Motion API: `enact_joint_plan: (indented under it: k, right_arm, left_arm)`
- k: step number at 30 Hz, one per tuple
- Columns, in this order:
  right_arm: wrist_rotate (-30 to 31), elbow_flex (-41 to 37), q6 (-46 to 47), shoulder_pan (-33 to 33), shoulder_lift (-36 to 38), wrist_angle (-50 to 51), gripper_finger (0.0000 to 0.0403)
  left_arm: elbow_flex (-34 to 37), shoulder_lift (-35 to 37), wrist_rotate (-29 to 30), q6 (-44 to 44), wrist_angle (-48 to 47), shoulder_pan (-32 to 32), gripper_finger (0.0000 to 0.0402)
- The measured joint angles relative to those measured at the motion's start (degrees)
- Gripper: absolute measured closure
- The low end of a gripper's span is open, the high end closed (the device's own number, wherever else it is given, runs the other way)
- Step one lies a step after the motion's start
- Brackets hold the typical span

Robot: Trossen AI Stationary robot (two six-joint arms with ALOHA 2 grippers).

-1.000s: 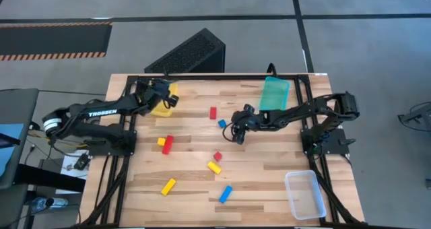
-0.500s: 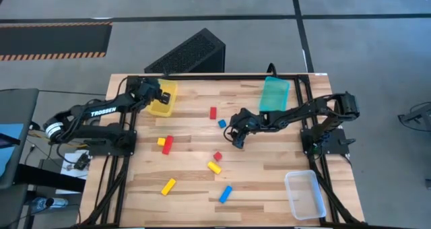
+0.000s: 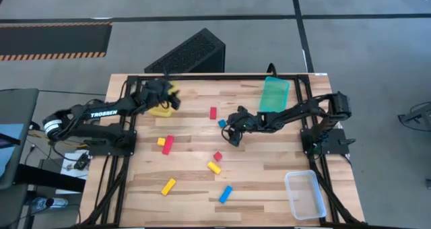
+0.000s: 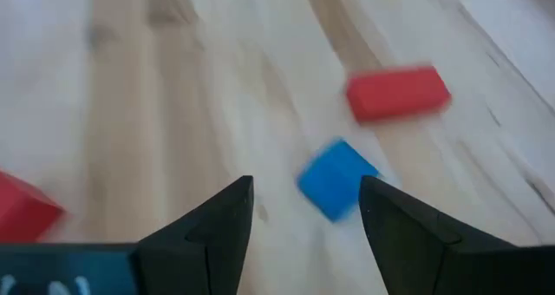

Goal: Sort & place blocks by color
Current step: Put the blue triangle block into the yellow bin, then put the blue circle block into the yellow bin

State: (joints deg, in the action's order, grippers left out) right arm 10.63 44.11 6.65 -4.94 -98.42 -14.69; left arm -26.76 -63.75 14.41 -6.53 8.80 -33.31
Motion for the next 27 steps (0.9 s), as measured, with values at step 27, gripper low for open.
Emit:
enact_joint_plan:
  k: [27]
  right_arm:
    - [1.68, 8.90, 0.61, -3.08, -13.46, 4.06, 0.0184]
  left_arm:
    - [-0.41, -18.88, 8.47, 11.86, 25.19, 12.47, 0.0230]
